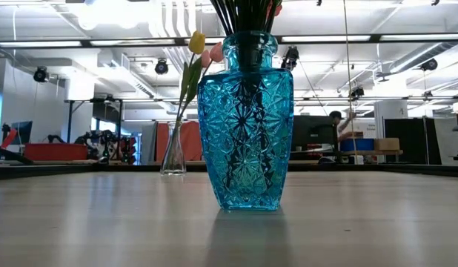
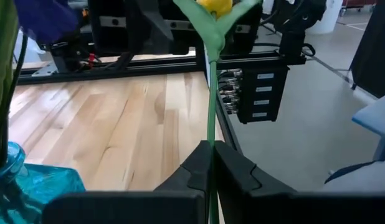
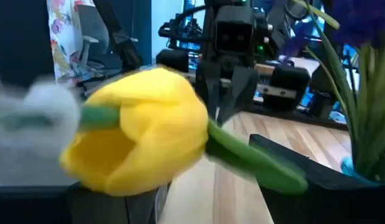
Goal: Sort flowers into vase by color
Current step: Put the yellow flower into the transparent vase
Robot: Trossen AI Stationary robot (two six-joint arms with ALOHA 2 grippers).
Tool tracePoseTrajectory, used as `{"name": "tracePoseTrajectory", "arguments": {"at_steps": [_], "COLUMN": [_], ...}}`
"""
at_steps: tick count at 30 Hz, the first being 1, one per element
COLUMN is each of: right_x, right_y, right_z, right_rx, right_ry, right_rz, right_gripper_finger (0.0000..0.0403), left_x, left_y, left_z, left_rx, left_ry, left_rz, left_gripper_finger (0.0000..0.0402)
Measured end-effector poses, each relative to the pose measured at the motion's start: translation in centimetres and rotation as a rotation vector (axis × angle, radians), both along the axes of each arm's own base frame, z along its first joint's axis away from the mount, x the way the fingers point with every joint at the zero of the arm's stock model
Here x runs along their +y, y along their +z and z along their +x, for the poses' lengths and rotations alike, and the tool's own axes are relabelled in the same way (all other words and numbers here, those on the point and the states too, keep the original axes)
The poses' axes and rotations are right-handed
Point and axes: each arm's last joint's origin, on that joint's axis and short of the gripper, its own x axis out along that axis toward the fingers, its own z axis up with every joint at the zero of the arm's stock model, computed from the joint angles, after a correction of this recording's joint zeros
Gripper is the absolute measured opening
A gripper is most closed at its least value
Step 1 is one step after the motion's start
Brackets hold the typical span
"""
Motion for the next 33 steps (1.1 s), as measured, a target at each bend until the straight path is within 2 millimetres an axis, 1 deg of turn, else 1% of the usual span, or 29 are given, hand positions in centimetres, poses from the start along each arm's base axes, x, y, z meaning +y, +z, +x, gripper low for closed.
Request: {"name": "tracePoseTrajectory", "arguments": {"at_steps": [4, 9, 13, 16, 18, 22, 31, 33], "right_x": [0.2, 0.5, 0.8, 1.0, 1.1, 1.0, 1.2, 1.1], "right_y": [0.9, 1.3, 1.8, 2.1, 2.1, 2.0, 2.0, 2.0], "right_z": [0.9, 1.7, 1.9, 2.0, 2.0, 2.0, 2.0, 2.0], "right_rx": [-0.018, -0.008, -0.025, -0.031, -0.032, -0.027, -0.028, -0.029], "right_ry": [0.0, 0.029, 0.062, 0.081, 0.081, 0.081, 0.127, 0.125], "right_rz": [-0.016, -0.047, -0.059, -0.06, -0.058, -0.066, -0.085, -0.089], "right_gripper_finger": [0.0224, 0.0223, 0.0223, 0.0219, 0.0209, 0.0166, 0.0031, 0.0017], "left_x": [-0.1, -0.9, -1.2, -1.3, -1.3, -1.3, -1.3, -1.3], "left_y": [0.3, 1.2, 1.0, 1.0, 1.0, 1.0, 0.9, 0.8], "left_z": [0.2, 1.4, 2.4, 2.4, 2.4, 2.4, 2.4, 2.3], "left_rx": [-0.01, -0.048, -0.055, -0.06, -0.061, -0.063, -0.06, -0.058], "left_ry": [-0.022, -0.047, -0.045, -0.042, -0.037, -0.021, -0.021, -0.023], "left_rz": [0.018, 0.064, 0.105, 0.113, 0.114, 0.116, 0.118, 0.115], "left_gripper_finger": [0.0, 0.0, 0.0, 0.0, 0.0, 0.0, 0.0, 0.0]}}
